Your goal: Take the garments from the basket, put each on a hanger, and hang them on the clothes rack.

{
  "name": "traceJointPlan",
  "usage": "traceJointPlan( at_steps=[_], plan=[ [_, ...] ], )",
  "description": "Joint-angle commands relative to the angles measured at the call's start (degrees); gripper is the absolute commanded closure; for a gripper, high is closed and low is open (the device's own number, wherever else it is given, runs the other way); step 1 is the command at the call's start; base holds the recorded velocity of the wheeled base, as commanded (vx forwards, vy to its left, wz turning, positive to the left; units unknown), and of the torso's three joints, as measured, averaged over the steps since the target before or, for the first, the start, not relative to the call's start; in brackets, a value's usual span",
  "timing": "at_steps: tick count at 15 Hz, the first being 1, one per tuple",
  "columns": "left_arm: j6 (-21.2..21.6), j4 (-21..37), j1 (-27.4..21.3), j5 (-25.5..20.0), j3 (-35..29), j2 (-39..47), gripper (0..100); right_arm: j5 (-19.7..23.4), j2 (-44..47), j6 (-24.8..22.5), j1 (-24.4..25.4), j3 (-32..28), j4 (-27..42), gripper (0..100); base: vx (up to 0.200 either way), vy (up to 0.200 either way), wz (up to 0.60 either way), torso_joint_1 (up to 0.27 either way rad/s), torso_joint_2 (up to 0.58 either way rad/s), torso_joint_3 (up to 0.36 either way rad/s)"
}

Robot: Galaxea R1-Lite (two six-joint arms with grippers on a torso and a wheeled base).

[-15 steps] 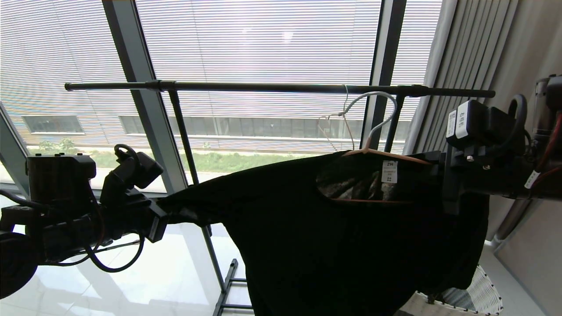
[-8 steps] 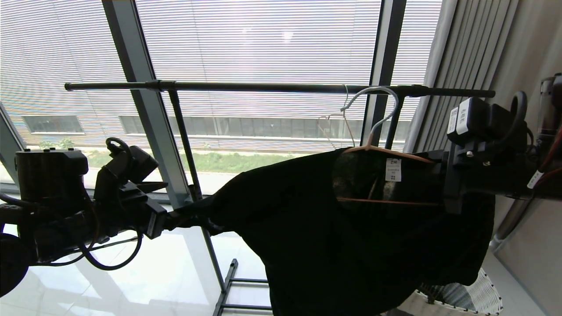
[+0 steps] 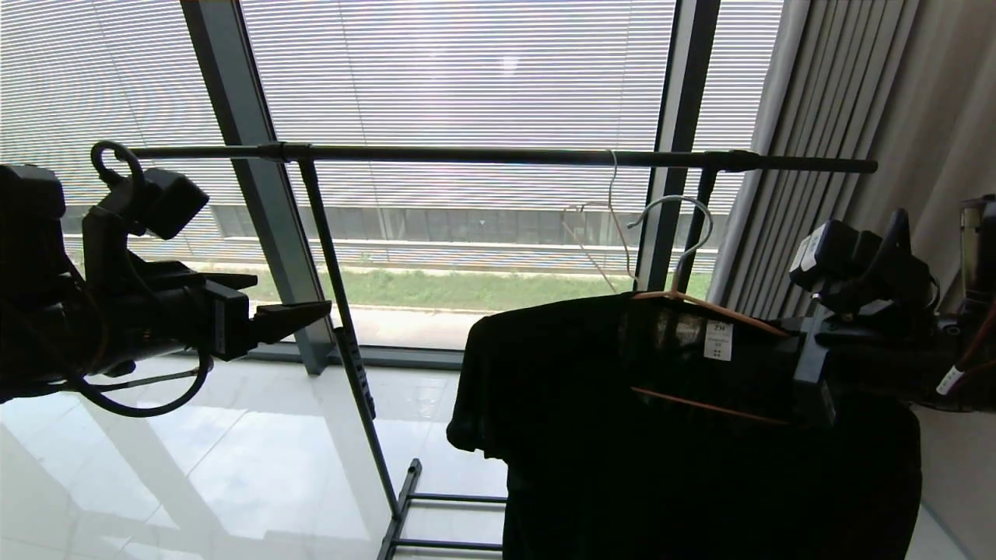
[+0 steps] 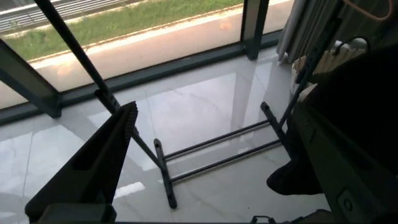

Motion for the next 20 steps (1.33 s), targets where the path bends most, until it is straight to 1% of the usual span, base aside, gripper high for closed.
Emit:
traceJointPlan(
  at_steps=[1,3,4,5,6,7,8,9,10,11,13,15,16,20],
  plan=[
    [-2.4,3.9,0.0,1.9,-3.9,-4.9,0,-1.2,-1.9,0.7,-0.1,1.6,0.0,100,0.0,0.0,0.0,0.0,0.0,0.0],
    [-3.7,4.9,-0.1,7.1,-3.0,-6.2,0,-3.8,-3.1,0.9,-0.1,1.8,3.2,100,0.0,0.0,0.0,0.0,0.0,0.0],
    [-4.1,7.0,-0.1,9.7,-2.2,-7.1,0,-5.5,-3.8,1.3,-0.1,1.8,6.0,100,0.0,0.0,0.0,0.0,0.0,0.0],
    [-4.1,8.7,-0.1,12.1,-0.8,-8.2,0,-7.1,-4.4,2.8,-0.1,1.8,8.6,100,0.0,0.0,0.0,0.0,0.0,0.0],
    [-4.3,8.6,-0.3,14.3,1.1,-8.4,0,-8.6,-4.8,6.3,0.1,1.9,10.0,100,0.0,0.0,0.0,0.0,0.0,0.0],
    [-4.3,8.6,-0.4,15.7,1.9,-8.4,0,-9.8,-4.9,8.9,0.2,1.9,10.6,100,0.0,0.0,0.0,0.0,0.0,0.0],
    [-4.3,8.6,-0.7,20.4,3.4,-8.4,0,-14.0,-4.7,14.9,0.2,1.8,10.9,100,0.0,0.0,0.0,0.0,0.0,0.0],
    [-4.3,8.6,-0.8,23.6,4.0,-8.4,0,-15.8,-4.6,18.5,0.2,1.8,11.4,100,0.0,0.0,0.0,0.0,0.0,0.0],
    [-4.3,8.6,-0.8,25.7,4.1,-8.4,0,-16.8,-4.6,21.4,0.2,1.7,12.5,100,0.0,0.0,0.0,0.0,0.0,0.0],
    [-4.3,8.5,-0.8,27.0,4.2,-8.4,0,-17.5,-4.7,24.2,0.2,1.7,13.5,100,0.0,0.0,0.0,0.0,0.0,0.0],
    [-4.2,8.3,-0.8,27.5,4.8,-8.7,0,-18.8,-4.5,30.2,0.2,1.7,13.7,100,0.0,0.0,0.0,0.0,0.0,0.0],
    [-3.9,8.2,-0.9,27.5,5.2,-8.8,0,-19.0,-4.4,33.8,1.2,0.9,12.9,100,0.0,0.0,0.0,0.0,0.0,0.0],
    [-3.9,8.2,-1.1,27.5,5.2,-8.8,0,-19.1,-4.4,35.1,2.0,0.4,12.9,100,0.0,0.0,0.0,0.0,0.0,0.0],
    [-3.9,8.2,-1.4,27.5,5.4,-8.8,0,-20.1,-4.3,35.6,2.9,0.4,13.0,100,0.0,0.0,0.0,0.0,0.0,0.0]
  ],
)
